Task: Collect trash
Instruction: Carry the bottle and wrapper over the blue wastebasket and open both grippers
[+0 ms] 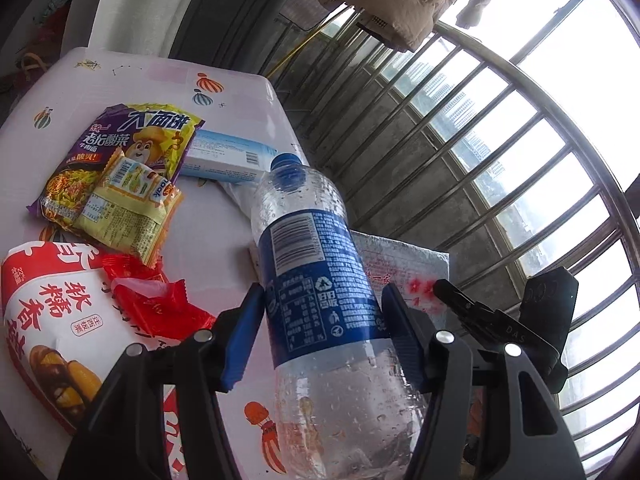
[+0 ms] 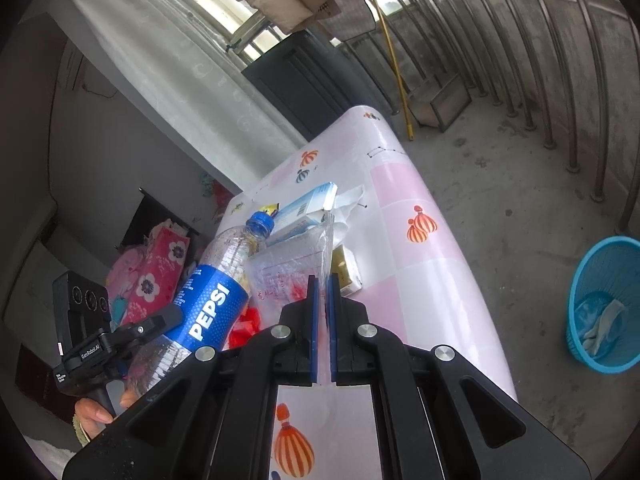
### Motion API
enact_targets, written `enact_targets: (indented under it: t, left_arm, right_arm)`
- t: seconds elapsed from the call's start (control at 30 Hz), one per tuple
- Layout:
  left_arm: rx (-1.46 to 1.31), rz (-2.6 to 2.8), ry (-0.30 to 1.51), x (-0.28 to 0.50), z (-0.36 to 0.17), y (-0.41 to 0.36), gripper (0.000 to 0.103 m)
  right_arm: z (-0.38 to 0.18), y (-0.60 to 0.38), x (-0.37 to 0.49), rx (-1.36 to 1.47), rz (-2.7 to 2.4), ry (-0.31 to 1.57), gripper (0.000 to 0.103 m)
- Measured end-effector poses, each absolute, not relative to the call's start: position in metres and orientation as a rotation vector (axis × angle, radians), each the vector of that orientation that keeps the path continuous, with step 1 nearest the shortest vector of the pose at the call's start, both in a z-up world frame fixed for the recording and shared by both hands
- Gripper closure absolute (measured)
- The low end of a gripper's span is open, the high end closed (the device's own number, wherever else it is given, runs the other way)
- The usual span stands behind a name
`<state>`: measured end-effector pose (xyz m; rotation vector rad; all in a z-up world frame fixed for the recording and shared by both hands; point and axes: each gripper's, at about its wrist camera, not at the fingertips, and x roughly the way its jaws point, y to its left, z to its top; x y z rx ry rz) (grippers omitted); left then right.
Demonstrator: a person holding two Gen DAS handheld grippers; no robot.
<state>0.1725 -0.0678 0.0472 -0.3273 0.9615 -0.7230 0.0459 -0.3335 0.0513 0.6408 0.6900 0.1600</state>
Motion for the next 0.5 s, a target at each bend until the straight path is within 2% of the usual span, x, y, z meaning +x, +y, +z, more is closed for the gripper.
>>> enact_targets:
  t: [0.27, 0.5]
  left_arm:
    - [-0.27, -0.915, 0.931, 0.16, 0.074, -0.146, 0.044]
    - [-0.149, -1.117, 1.086, 0.153, 0.046, -0.286, 0.044]
  right_arm:
    - [0.077, -0.388, -0.018, 0.646, -0.061, 0.569, 0.1]
    - [0.048, -0.46, -0.072, 0.686, -0.439, 0.562, 0.1]
